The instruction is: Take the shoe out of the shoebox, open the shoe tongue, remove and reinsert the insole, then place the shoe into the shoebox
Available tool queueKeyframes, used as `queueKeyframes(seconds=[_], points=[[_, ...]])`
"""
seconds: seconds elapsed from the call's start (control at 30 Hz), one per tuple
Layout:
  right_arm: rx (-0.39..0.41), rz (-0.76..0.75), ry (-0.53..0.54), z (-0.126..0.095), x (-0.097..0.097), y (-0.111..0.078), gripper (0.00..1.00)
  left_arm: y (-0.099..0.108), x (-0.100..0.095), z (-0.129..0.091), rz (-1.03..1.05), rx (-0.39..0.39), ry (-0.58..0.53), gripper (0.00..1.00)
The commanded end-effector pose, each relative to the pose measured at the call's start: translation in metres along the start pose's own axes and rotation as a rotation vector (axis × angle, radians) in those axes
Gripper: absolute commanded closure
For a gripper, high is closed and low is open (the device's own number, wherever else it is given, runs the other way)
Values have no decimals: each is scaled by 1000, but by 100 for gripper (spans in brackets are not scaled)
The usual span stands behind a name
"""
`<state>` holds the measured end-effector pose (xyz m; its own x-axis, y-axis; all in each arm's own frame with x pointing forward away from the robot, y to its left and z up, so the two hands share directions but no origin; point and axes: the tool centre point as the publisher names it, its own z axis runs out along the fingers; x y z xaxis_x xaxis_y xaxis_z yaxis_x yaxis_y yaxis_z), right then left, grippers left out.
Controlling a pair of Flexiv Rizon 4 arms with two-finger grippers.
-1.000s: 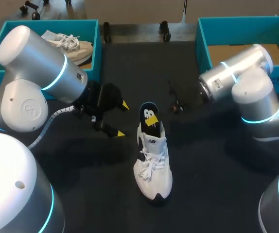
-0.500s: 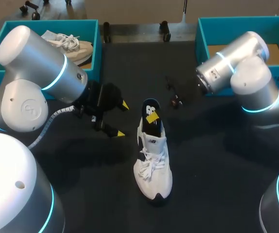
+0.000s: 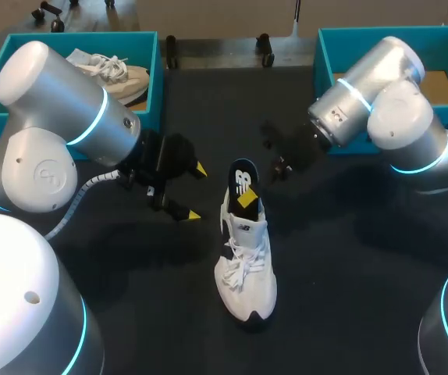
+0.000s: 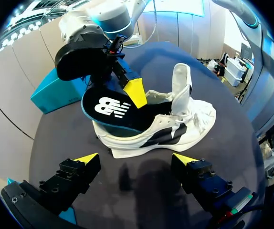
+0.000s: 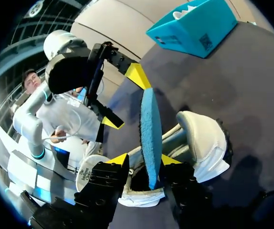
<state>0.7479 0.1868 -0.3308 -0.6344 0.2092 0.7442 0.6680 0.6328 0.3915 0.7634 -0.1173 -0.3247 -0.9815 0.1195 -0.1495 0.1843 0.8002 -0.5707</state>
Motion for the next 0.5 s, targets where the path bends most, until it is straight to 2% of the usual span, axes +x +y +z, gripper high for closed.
queueKeyframes(seconds=[0.03, 0.33, 0.5], points=[[15, -2, 5, 8, -3, -1, 64, -1, 1, 0, 1, -4, -2, 0], [42, 30, 6, 14, -8, -14, 67, -1, 1, 0, 1, -4, -2, 0], [78, 38, -1, 12, -8, -14, 74, -1, 1, 0, 1, -4, -2, 0]])
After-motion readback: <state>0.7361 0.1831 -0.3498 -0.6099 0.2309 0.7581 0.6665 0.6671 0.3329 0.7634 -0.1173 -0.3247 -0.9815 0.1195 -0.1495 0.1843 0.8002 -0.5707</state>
